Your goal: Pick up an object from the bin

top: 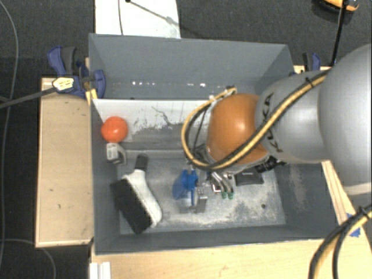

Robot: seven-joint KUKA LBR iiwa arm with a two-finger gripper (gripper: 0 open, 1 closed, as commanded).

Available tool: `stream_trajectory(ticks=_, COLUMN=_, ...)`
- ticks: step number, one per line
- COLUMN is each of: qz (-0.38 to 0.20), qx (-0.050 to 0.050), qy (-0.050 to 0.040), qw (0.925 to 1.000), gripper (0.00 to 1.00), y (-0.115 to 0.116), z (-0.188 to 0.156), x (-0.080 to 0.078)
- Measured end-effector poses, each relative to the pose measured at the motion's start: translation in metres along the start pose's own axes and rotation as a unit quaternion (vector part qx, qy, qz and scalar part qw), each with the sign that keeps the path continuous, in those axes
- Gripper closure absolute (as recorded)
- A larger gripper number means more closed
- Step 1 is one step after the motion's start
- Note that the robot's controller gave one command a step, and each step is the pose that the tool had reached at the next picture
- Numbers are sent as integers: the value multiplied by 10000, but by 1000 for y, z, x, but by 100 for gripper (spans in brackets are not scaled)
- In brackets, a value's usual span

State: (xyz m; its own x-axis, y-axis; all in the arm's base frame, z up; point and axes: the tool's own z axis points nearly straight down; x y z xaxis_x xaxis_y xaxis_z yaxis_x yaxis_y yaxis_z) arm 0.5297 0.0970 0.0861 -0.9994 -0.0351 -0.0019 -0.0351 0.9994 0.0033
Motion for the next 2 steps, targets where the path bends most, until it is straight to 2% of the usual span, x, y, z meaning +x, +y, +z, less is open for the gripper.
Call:
stream_trajectory(ticks=1, qz=851, qx=-2, qy=-18, qw=9964, gripper=100, y=-10, z=15, x=-13)
stream_trajectory(ticks=2, qz=858, qx=-2, qy=-19, qw=9963, gripper=100, y=-10, z=15, x=-13)
